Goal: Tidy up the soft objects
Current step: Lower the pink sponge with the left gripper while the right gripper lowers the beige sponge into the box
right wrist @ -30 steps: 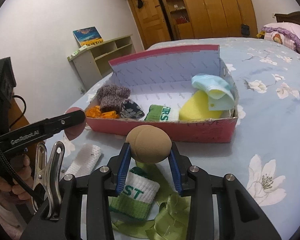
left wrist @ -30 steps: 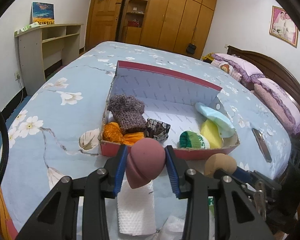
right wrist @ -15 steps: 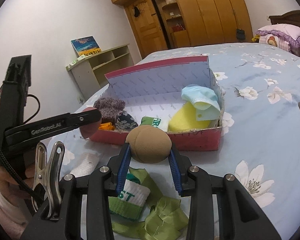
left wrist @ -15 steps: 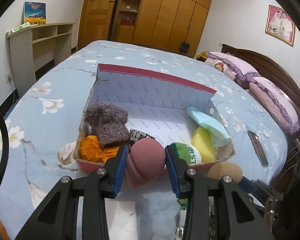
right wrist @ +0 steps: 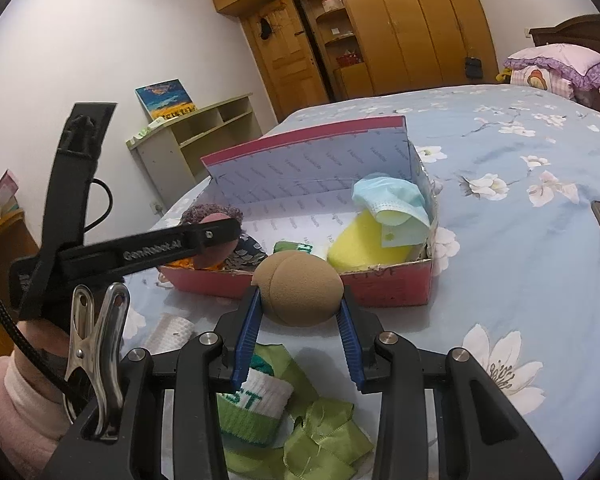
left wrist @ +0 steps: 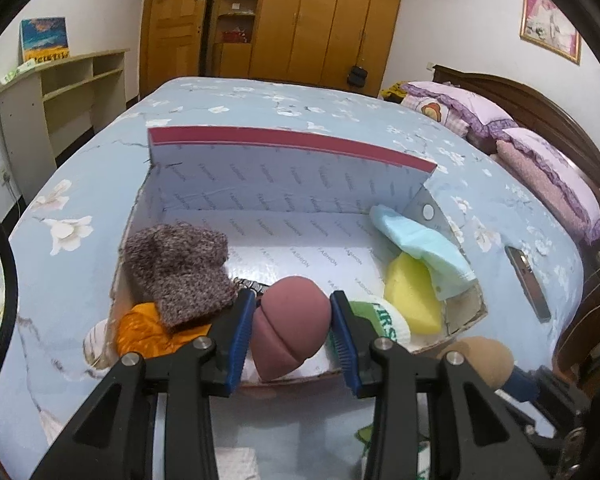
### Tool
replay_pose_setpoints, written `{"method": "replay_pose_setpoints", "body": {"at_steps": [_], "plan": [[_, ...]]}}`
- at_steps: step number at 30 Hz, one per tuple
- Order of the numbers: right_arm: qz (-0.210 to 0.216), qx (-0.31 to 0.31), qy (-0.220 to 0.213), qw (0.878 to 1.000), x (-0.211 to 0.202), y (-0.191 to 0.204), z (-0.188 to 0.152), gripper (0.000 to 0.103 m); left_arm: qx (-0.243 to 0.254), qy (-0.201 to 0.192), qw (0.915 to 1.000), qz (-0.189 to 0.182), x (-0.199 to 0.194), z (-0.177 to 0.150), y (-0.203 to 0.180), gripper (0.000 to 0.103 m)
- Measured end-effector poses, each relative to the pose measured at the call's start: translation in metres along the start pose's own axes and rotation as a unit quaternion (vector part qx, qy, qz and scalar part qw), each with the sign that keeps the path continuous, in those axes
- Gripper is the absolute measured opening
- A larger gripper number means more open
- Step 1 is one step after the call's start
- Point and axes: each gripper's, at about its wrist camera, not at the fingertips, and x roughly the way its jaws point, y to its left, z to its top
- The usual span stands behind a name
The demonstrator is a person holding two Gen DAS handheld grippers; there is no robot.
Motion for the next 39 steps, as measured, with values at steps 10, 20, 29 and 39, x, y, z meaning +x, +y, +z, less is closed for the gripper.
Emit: {"method": "replay_pose_setpoints", "body": {"at_steps": [10,20,29,39], "plan": [[-0.025,-0.027,0.001,0.999,0.011,0.005,0.02,0.039,0.018,-0.015,0.999,0.039,0.018,-0.022,0.002,0.041],[-0.05,-0.034,0.014,0.998,0.055,-0.002,0.043,0.039,0.017,-0.022,0.999,0.036,0.019,-0.025,0.005,0.041],[-0.061,-0.033,0.025,0.997,0.081,-0.01,0.044,0.039,0.018,-0.02,0.9989,0.039,0.018,-0.027,0.005,0.046],[-0.062,-0.034,0.021,0.997,0.079,-0.01,0.042,0.044,0.017,-0.02,0.9989,0.038,0.018,-0.026,0.008,0.047]]}}
